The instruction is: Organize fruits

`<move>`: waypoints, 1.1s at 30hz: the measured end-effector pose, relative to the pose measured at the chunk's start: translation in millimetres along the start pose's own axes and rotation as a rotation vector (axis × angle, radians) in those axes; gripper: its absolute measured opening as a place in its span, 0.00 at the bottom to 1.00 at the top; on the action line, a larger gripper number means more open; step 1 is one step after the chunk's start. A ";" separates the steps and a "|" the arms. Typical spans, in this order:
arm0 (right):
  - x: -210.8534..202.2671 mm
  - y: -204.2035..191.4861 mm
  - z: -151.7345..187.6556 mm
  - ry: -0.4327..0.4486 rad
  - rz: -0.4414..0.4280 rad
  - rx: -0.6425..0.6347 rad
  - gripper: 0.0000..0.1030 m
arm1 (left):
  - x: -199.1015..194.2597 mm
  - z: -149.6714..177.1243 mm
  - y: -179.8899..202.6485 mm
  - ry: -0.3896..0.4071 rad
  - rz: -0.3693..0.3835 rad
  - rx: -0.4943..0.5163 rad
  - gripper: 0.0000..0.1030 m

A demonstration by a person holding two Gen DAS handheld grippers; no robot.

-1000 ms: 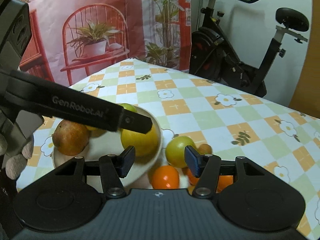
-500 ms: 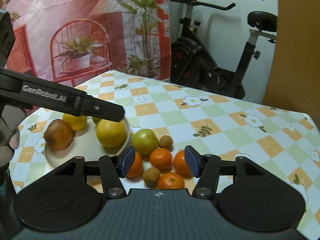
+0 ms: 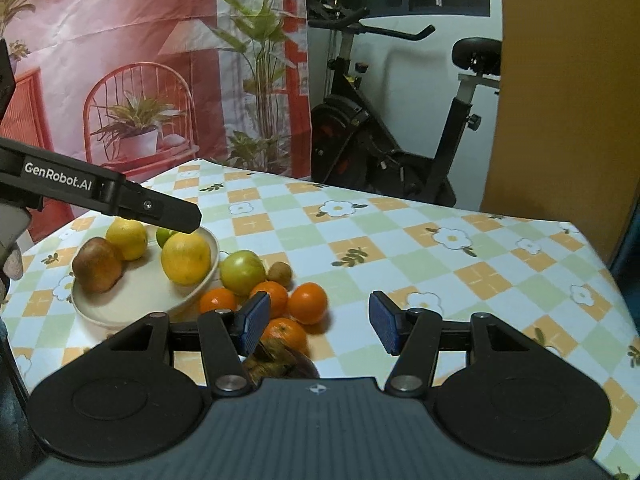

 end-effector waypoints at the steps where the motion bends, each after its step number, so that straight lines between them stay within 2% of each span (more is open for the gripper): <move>1: -1.7 1.0 2.1 0.002 0.003 0.000 0.56 | 0.1 1.1 0.9 -0.001 0.006 0.002 0.65; 8: -7.2 1.6 22.6 -0.018 -0.030 0.028 0.59 | 2.2 9.8 5.9 -0.014 0.024 0.016 0.65; 13: 1.5 -6.1 37.8 -0.052 -0.046 0.018 0.73 | 4.0 13.0 5.6 -0.023 0.036 0.011 0.64; 23: 27.4 -10.9 52.3 -0.071 -0.061 -0.040 0.72 | 16.5 22.8 18.6 -0.055 0.120 0.010 0.64; 33: 27.6 -5.4 56.3 -0.053 -0.095 -0.008 0.62 | 34.3 36.2 32.8 -0.110 0.201 0.012 0.64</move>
Point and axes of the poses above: each gripper's, at about its wrist camera, not at the fingertips, and x roughly the way its jaws point, y to its right, z to its underside, the point moved 1 cm from there along x, roughly the way its jaws point, and after that the axes turned 8 degrees about x, right-handed, at the moved point
